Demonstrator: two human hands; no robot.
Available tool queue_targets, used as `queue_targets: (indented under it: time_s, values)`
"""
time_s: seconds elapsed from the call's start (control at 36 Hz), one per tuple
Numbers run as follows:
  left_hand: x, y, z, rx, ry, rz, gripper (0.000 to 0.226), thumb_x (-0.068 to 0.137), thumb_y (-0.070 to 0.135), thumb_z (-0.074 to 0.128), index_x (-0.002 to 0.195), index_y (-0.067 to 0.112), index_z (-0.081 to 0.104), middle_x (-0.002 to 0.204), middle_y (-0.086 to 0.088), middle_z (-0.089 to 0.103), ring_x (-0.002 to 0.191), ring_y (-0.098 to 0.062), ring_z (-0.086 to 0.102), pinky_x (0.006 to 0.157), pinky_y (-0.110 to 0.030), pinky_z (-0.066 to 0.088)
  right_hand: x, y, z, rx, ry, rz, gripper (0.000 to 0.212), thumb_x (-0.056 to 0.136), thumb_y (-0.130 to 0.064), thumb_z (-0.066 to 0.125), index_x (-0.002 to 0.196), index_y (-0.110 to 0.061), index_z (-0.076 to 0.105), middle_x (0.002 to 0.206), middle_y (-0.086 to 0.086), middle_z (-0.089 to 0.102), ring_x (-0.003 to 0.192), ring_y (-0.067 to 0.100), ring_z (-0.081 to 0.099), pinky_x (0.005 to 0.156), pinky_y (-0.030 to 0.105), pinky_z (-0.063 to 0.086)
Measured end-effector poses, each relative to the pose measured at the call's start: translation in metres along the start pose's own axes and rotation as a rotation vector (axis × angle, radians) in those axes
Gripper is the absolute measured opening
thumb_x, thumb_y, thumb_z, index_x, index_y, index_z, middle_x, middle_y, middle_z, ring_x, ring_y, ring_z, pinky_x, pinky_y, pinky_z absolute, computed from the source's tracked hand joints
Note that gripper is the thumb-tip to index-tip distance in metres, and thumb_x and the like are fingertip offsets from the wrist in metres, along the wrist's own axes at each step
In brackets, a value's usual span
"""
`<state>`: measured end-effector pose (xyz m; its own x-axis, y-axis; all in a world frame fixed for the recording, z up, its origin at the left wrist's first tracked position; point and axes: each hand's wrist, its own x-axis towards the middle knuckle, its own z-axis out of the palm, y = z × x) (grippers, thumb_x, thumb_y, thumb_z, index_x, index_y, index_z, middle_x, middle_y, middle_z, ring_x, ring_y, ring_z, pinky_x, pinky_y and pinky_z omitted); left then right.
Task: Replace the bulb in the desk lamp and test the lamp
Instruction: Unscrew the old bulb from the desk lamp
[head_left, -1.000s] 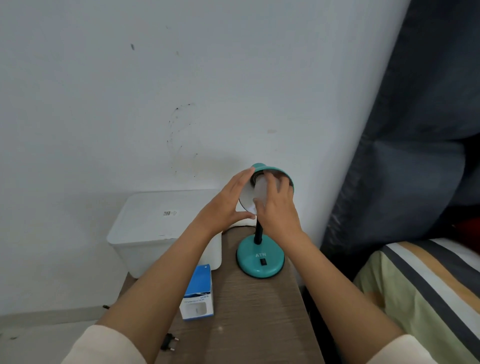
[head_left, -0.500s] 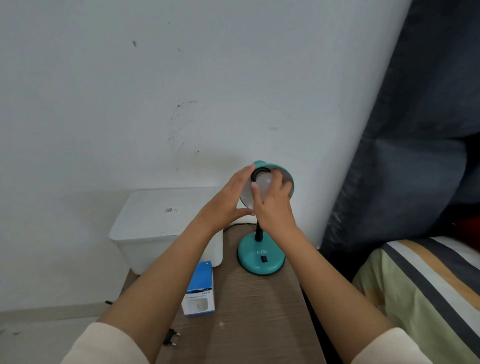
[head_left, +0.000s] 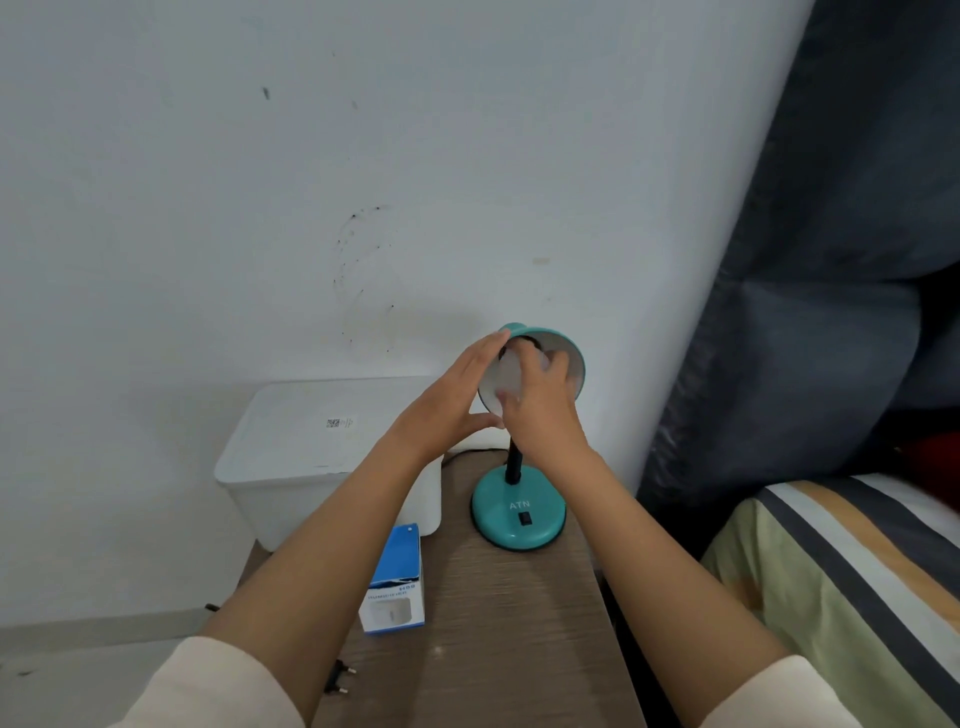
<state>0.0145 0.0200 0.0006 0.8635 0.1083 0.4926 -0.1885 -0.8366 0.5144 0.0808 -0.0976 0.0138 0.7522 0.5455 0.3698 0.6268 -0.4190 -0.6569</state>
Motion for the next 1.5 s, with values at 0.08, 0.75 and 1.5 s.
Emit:
queue_targets:
  time_s: [0.08,0.75,1.5]
  values:
    - [-0.002,-0.001,-0.001,-0.004,0.001,-0.019,0.095,0.075,0.014,0.076,0.147,0.024,0.015,0.152,0.005,0.024,0.138,-0.005,0.024,0.112,-0.026,0.029,-0.005,0.011,-0.006,-0.184,-0.007,-0.090,0.059,0.079,0.001,0.053,0.129,-0.030,0.043,0.137,0.011,0.028,0.117,0.034,0.029,0.076,0.033,0.044]
    - [-0.005,0.002,0.000,0.047,0.007,0.006,0.097,0.074,0.015,0.077,0.146,0.028,0.014,0.152,0.003,0.024,0.138,-0.008,0.025,0.110,-0.034,0.035,-0.002,0.010,-0.021,-0.258,-0.004,-0.069,0.052,0.083,-0.022,0.062,0.128,-0.009,0.041,0.126,0.010,0.049,0.117,0.028,0.047,0.083,0.034,0.044]
    - [-0.004,0.003,0.003,0.011,0.016,0.004,0.088,0.078,0.015,0.073,0.146,0.019,0.018,0.152,-0.002,0.026,0.137,-0.006,0.025,0.111,-0.027,0.029,-0.012,0.012,0.002,-0.045,0.089,-0.083,0.054,0.085,-0.014,0.052,0.136,-0.022,0.035,0.134,0.015,0.024,0.123,0.036,0.029,0.095,0.045,0.044]
